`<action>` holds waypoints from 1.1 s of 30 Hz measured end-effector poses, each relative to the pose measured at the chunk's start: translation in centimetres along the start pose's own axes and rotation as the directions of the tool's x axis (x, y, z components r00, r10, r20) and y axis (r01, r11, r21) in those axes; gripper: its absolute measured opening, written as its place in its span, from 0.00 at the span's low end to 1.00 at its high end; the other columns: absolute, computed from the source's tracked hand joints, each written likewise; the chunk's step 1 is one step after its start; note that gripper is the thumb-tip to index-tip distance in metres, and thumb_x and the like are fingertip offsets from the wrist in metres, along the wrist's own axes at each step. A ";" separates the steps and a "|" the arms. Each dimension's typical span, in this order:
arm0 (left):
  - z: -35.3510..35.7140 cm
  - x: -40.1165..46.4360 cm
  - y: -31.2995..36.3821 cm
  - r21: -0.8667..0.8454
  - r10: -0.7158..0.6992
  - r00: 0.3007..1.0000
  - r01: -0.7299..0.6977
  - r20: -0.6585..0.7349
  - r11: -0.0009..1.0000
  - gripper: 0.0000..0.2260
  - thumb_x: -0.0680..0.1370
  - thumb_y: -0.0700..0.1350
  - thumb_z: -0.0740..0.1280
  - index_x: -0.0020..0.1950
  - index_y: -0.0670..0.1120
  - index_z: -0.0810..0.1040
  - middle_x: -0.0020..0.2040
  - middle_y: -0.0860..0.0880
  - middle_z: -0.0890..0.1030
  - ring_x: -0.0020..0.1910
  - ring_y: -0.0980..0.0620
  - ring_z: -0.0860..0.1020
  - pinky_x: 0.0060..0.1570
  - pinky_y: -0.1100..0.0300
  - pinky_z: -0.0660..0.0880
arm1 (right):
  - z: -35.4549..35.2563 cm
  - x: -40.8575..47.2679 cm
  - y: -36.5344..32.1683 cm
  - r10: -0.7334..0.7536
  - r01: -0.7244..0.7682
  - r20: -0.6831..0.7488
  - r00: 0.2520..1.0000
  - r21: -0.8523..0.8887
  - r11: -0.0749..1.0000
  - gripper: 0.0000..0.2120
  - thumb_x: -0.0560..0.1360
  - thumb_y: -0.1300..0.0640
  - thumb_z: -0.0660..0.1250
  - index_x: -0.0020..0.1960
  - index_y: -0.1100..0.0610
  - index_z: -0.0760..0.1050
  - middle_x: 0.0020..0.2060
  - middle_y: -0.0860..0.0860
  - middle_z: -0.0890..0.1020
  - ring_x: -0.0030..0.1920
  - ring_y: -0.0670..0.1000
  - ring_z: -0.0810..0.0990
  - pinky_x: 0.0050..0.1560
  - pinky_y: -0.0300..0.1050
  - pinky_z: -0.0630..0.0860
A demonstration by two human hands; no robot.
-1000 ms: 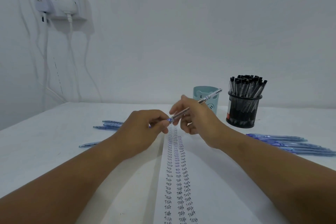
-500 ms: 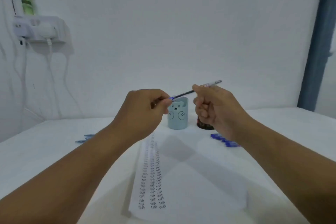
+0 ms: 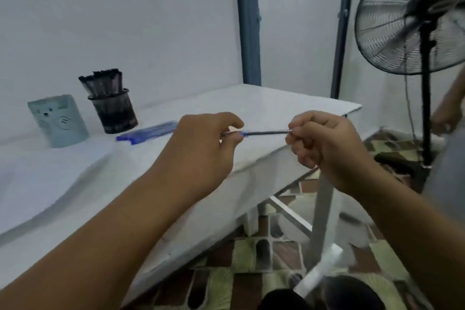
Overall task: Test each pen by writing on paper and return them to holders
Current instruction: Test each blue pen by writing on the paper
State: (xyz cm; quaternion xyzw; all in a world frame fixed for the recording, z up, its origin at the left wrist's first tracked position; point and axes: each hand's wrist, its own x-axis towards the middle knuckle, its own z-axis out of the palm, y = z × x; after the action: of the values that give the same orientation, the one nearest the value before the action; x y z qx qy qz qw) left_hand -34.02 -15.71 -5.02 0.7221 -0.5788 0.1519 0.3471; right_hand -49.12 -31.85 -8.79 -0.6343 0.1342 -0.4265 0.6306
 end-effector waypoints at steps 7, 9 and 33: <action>18.2 -2.1 7.1 -0.256 0.106 0.949 -0.028 0.298 0.966 0.04 0.81 0.44 0.68 0.49 0.49 0.82 0.38 0.53 0.80 0.37 0.58 0.76 0.34 0.66 0.69 | -15.7 -7.8 7.2 0.144 -0.164 -0.358 0.923 -0.027 0.986 0.11 0.78 0.71 0.60 0.42 0.61 0.77 0.28 0.56 0.76 0.26 0.51 0.69 0.23 0.38 0.65; 23.7 -3.8 7.5 -0.316 0.064 0.903 0.082 0.426 0.945 0.04 0.81 0.44 0.68 0.49 0.50 0.82 0.39 0.53 0.81 0.39 0.60 0.77 0.34 0.69 0.68 | -19.0 -9.8 10.5 0.222 -0.257 -0.439 0.870 -0.021 0.966 0.09 0.78 0.71 0.61 0.43 0.63 0.76 0.28 0.55 0.76 0.25 0.51 0.67 0.22 0.38 0.64; 50.3 -13.0 0.8 -0.012 -0.175 0.403 0.420 0.898 0.907 0.05 0.81 0.46 0.67 0.54 0.52 0.82 0.51 0.56 0.83 0.47 0.62 0.78 0.40 0.71 0.69 | -30.2 -20.1 40.6 0.657 -0.873 -0.621 0.427 -0.092 0.480 0.15 0.77 0.61 0.69 0.63 0.53 0.75 0.43 0.54 0.83 0.36 0.51 0.82 0.30 0.39 0.74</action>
State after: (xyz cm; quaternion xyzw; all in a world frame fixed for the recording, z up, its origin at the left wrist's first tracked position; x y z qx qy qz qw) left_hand -47.67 -40.37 -48.72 0.7398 -0.5475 -0.3776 0.1022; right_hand -67.71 -45.20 -58.15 -0.4747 0.6591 -0.1937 0.5502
